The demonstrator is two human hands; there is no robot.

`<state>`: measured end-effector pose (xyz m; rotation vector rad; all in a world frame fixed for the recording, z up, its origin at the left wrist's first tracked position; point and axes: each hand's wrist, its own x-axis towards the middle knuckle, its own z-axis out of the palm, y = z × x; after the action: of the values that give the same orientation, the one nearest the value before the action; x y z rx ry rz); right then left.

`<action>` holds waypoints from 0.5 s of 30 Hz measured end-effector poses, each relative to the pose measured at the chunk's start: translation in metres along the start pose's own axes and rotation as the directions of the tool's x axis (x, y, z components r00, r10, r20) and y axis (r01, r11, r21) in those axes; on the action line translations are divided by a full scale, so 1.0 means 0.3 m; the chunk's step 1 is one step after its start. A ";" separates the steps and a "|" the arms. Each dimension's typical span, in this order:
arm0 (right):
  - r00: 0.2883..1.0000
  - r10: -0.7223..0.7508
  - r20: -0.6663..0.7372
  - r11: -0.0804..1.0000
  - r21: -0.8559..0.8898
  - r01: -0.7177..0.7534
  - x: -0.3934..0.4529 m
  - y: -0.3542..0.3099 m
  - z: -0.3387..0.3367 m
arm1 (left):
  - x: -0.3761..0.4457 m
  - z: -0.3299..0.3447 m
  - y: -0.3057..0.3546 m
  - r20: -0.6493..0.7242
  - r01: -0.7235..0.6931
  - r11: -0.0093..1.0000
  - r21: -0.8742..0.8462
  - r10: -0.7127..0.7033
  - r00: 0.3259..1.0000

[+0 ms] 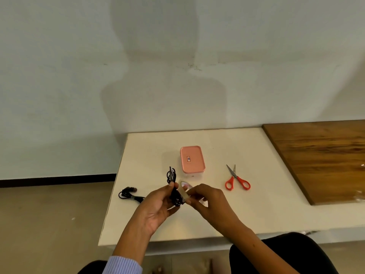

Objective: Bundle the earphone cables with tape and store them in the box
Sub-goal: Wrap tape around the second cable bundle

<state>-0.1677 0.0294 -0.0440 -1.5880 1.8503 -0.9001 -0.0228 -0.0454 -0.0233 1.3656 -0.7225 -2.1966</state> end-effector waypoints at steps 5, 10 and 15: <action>0.997 -0.050 0.052 0.999 0.022 0.049 0.009 -0.025 -0.013 | -0.005 -0.026 0.017 0.018 -0.004 0.990 -0.140 0.007 1.000; 0.991 -0.104 0.086 0.994 -0.026 0.106 0.025 -0.011 -0.083 | -0.015 -0.052 0.044 0.079 0.008 0.968 -0.252 0.013 0.997; 0.985 -0.132 0.110 0.991 0.014 0.131 0.036 0.010 -0.117 | -0.018 -0.057 0.048 0.072 0.006 0.968 -0.250 0.012 0.997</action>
<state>-0.1981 0.0240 -0.0238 -1.7368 1.6807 -0.8555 -0.0036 -0.0563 -0.0170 1.1625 -0.4522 -2.2564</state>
